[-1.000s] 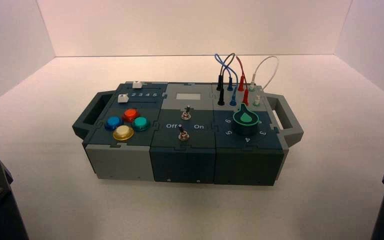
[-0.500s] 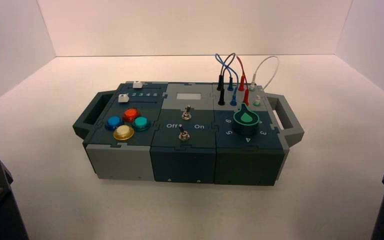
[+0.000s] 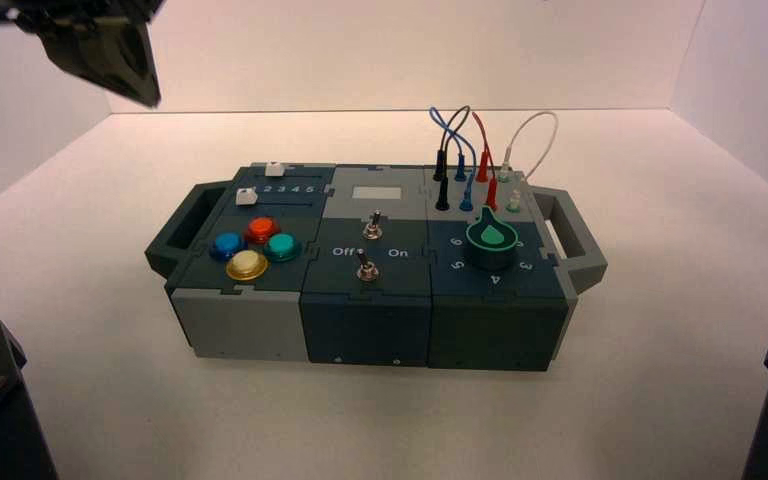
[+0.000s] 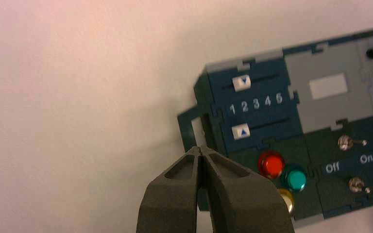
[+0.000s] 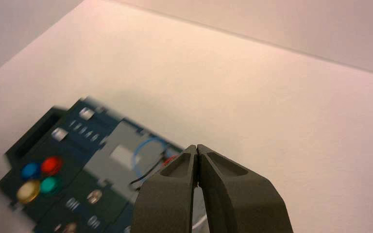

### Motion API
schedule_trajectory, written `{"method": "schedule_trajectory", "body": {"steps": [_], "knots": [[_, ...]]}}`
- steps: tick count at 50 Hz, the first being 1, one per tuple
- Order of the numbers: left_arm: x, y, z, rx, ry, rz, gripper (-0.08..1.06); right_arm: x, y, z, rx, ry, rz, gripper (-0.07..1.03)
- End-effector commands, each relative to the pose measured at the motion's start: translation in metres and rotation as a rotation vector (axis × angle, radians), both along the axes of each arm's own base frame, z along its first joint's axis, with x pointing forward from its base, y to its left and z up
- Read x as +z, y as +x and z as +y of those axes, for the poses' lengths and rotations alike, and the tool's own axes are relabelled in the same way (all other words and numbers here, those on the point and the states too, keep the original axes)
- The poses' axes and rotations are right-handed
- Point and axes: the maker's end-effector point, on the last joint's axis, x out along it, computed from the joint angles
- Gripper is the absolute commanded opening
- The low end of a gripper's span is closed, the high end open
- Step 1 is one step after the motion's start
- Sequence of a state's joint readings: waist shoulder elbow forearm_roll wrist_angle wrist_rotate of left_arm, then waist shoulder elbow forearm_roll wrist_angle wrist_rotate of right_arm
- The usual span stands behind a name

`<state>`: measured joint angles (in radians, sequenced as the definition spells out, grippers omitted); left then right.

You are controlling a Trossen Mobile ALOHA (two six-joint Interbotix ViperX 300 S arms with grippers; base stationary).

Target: Flip the top switch off with the right gripper.

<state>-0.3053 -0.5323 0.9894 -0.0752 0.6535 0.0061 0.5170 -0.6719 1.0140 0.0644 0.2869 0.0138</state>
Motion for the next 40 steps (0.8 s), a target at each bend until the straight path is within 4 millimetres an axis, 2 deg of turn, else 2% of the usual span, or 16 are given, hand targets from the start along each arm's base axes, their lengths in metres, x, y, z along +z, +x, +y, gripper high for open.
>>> {"method": "schedule_trajectory", "body": {"steps": [1,16,25,40], "knots": [[-0.005,0.004,-0.004,0.005,-0.003,0.038,-0.03,0.003,-0.004,0.02,0.045,0.014,0.053,-0.03],[-0.039,0.009,-0.014,0.033,-0.006,0.197,-0.03,-0.026,-0.016,0.048,0.08,0.017,0.262,-0.03],[-0.064,0.009,-0.016,0.043,0.016,0.311,-0.03,-0.048,-0.015,0.06,0.051,0.041,0.373,-0.03],[-0.071,0.013,-0.02,0.035,0.025,0.341,-0.03,-0.065,-0.013,0.083,0.07,0.026,0.448,-0.03]]}}
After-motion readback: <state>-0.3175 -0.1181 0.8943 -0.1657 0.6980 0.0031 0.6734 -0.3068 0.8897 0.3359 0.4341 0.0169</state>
